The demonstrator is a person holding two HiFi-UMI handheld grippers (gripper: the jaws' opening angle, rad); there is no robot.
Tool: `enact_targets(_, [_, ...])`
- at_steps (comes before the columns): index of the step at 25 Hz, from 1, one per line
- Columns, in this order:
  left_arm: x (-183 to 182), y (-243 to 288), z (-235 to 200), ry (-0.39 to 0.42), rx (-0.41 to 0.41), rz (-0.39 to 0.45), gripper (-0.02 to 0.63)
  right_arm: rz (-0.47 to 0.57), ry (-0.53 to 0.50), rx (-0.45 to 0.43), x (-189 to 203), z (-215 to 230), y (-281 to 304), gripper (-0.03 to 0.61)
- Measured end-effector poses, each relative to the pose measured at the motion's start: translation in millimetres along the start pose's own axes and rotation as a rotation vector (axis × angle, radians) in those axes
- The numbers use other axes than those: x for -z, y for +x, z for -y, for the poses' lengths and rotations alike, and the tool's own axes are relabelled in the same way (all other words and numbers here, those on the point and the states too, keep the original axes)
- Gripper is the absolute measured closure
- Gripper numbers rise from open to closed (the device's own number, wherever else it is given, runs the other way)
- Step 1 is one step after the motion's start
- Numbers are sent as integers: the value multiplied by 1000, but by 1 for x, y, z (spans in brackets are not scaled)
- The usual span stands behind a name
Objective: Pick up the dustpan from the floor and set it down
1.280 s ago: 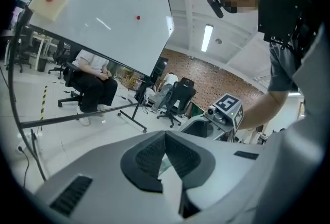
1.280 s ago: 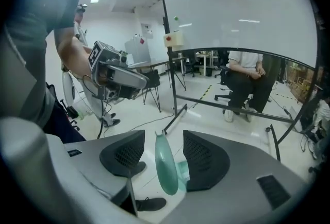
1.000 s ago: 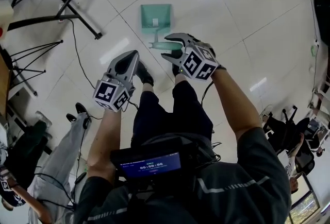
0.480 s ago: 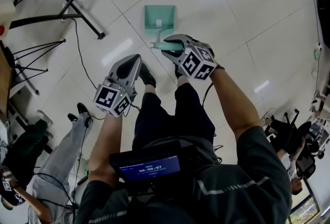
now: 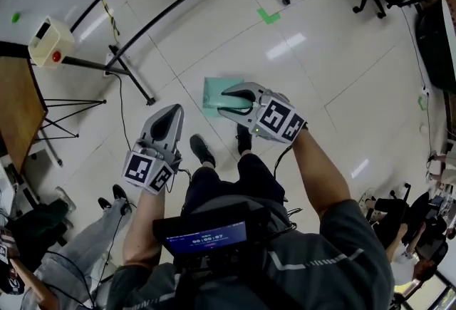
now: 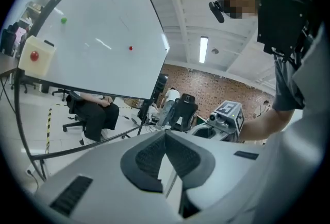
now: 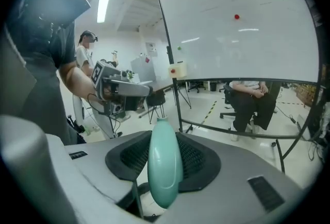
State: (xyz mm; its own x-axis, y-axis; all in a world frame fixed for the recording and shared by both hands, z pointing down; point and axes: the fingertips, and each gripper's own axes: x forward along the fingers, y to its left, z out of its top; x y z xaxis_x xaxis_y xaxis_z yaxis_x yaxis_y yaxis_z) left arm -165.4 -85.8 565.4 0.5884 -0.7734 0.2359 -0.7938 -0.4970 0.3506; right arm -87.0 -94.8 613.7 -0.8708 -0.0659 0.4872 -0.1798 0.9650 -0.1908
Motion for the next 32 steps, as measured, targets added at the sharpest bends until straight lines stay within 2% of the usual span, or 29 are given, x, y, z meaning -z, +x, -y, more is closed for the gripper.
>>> enact_targets(2, [-36,-25,18,5,10,17,588,24,-15,5,-44,-20,-31,419])
enact_targets(5, [-87,-56,54,55,19,40,588,89,-30,33,-103,-51,-81,419])
enact_targets(8, [-138,-81,89,66,39,122,588,147,-63,60,-151,-83,-125,419])
enact_targets(11, [-178,-100,115,97,73,198,589,183,-114,89,-183,-102,-153,419])
enact_targets(14, [-205,-111,127,126,100,240,589,200,-156,117,-204,-105,-164,419])
enact_targets(20, [-219,-119,135,160,120,232,591,219,-181,134,-224,-110,-169,419])
enact_targets(32, [-218,-119,136,145,136,200,591,244,-172,126,-235,-108,-175,419])
